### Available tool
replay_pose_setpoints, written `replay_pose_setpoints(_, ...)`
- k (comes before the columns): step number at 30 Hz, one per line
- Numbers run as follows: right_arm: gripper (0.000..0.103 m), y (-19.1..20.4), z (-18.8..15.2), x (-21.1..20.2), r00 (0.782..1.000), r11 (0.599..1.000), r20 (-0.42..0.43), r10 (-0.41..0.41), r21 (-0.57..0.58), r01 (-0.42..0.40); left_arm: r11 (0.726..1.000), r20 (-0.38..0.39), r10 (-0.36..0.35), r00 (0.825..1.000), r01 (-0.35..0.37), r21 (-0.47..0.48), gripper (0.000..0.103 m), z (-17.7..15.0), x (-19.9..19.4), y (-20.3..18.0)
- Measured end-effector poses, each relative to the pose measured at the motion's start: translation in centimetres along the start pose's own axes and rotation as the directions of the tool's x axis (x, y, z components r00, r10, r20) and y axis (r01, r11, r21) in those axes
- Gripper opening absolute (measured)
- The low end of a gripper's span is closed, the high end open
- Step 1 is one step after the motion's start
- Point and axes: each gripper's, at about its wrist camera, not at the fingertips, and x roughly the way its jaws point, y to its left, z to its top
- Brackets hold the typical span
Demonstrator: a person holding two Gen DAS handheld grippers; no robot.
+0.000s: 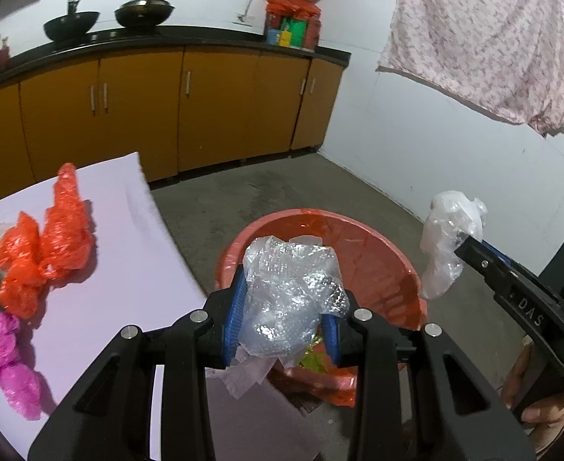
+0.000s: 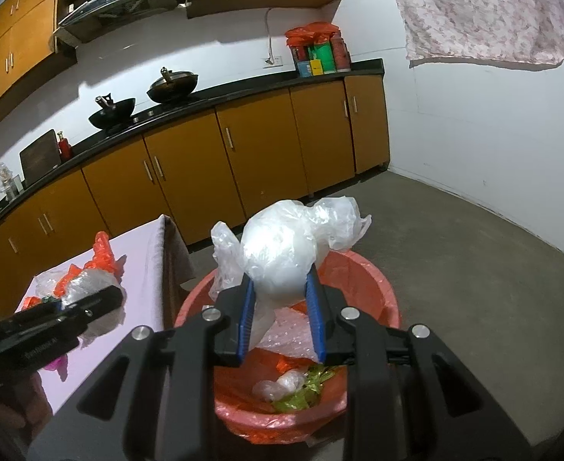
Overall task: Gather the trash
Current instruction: 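Open both grippers to drop the clear bag and white bag into the basket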
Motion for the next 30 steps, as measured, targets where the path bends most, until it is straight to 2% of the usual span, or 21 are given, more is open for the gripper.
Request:
replay_pose_setpoints(14,0.028,-1.5,0.5,2.3,1.0,1.0,-0.01,0.009,0.015,-0.009,0.999,-0.06,-0.037,0.998,0.039,0.036,0.036,0.7,4.3,-1.9)
replay_pose_setpoints(16,0.031,-1.8,0.5,2.4,1.0,0.999,-0.009,0.019,0.03,-0.019,0.999,-0.069,-0.038,0.997,0.04,0.037,0.043,0.5,4.7,-1.9)
replay_pose_setpoints(18,0.034,-2.0,0.4,2.6,1.0,0.999,-0.01,0.019,0.039,-0.019,0.999,-0.071,-0.032,0.997,0.034,0.027,0.055,0.5,4.9,-1.8)
replay_pose_setpoints(21,0.041,-2.2,-0.1,2.6,1.0,0.999,-0.013,0.01,0.041,-0.01,0.999,-0.078,-0.034,0.996,0.034,-0.002,0.063,0.4,5.0,-1.1)
replay_pose_setpoints(25,0.049,-2.2,-0.3,2.7,1.0,0.999,-0.015,-0.002,0.04,0.002,0.999,-0.086,-0.022,0.996,0.019,-0.04,0.066,0.4,5.0,-0.1)
replay_pose_setpoints(27,0.059,-2.1,-0.2,2.6,1.0,0.999,-0.007,-0.013,0.034,0.014,0.998,-0.085,-0.011,0.996,0.007,-0.056,0.07,0.3,4.7,0.6)
replay_pose_setpoints(29,0.077,-1.8,-0.3,2.1,0.999,0.999,0.016,-0.033,0.023,0.032,0.998,-0.074,0.008,0.997,-0.013,-0.064,0.074,0.2,4.2,1.3)
replay_pose_setpoints(30,0.08,-1.8,-0.2,2.0,0.999,0.999,0.026,-0.041,0.019,0.04,0.997,-0.068,0.018,0.997,-0.023,-0.067,0.076,0.0,3.9,1.6)
